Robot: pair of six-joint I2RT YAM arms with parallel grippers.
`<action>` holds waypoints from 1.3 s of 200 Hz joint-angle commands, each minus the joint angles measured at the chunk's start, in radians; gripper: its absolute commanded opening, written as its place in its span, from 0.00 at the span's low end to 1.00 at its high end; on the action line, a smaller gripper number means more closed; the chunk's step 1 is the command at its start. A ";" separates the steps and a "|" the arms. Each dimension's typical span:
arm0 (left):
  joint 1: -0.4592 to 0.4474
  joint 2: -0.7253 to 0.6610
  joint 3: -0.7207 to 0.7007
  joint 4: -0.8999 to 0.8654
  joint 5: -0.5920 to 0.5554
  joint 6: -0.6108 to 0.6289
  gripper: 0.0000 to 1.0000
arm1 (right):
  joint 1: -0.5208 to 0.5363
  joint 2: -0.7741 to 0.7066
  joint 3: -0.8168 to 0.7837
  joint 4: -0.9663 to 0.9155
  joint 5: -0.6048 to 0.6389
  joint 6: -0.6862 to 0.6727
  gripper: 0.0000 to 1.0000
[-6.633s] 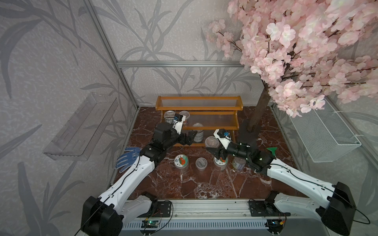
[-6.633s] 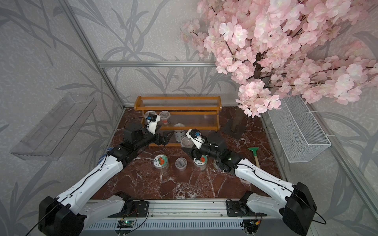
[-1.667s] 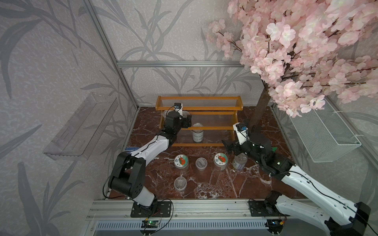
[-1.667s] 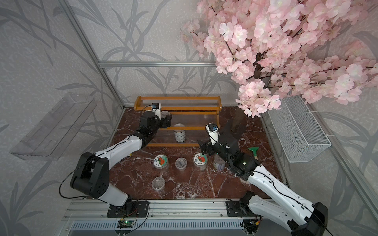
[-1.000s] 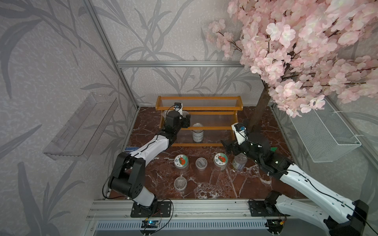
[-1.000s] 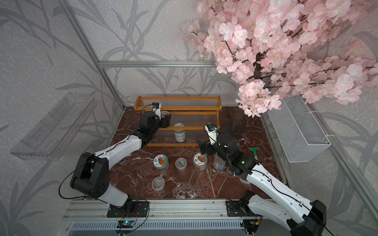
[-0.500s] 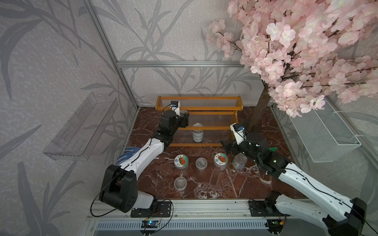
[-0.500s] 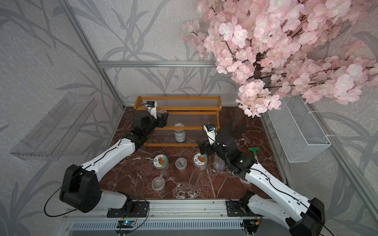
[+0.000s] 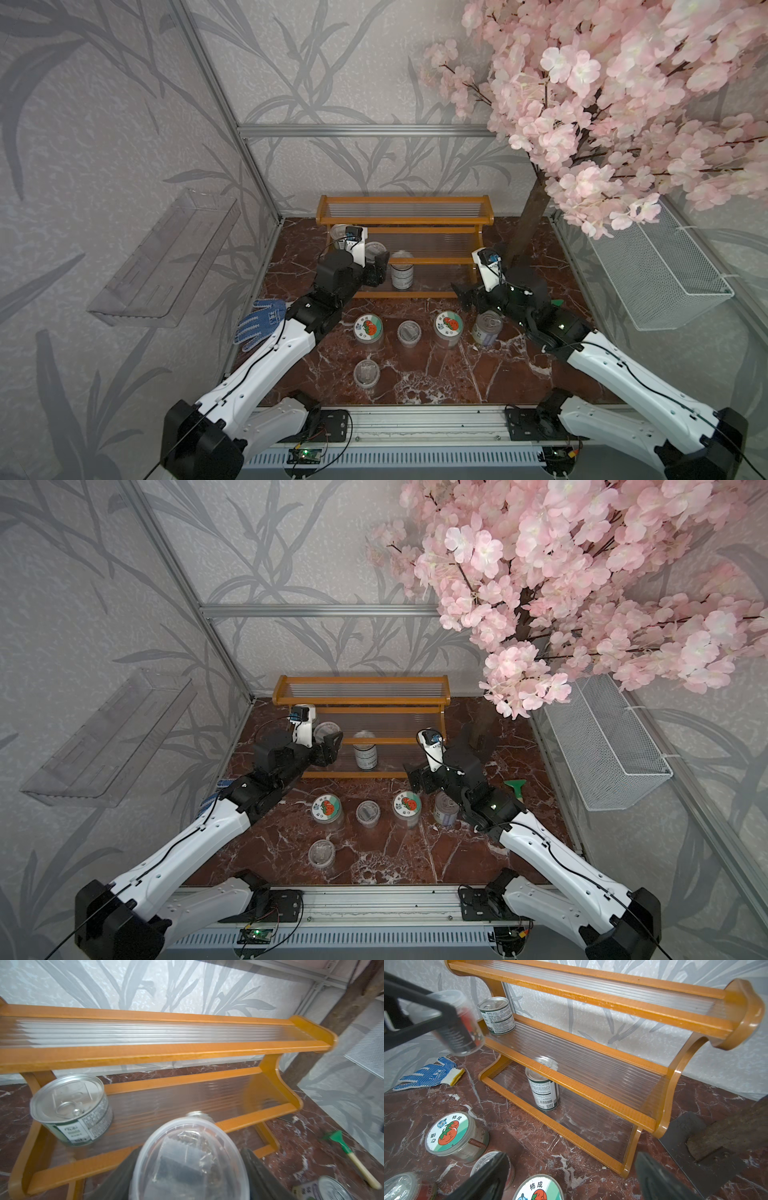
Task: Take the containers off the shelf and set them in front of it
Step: 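Pick up a container from the shelf, then place the container at the center of the board.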
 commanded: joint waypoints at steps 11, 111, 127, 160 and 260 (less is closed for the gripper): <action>-0.138 -0.088 -0.070 -0.104 -0.076 -0.095 0.73 | -0.036 -0.025 0.031 -0.011 -0.023 -0.018 0.99; -0.579 -0.157 -0.229 -0.197 -0.233 -0.303 0.74 | -0.071 -0.007 0.069 -0.040 -0.039 -0.041 0.99; -0.649 -0.165 -0.274 -0.208 -0.268 -0.337 0.74 | -0.070 0.000 0.077 -0.043 -0.040 -0.042 0.99; -0.791 -0.154 -0.345 -0.201 -0.356 -0.405 0.74 | -0.071 0.010 0.088 -0.055 -0.042 -0.043 0.99; -0.827 -0.022 -0.494 0.056 -0.353 -0.384 0.74 | -0.071 0.030 0.145 -0.107 -0.050 -0.074 0.99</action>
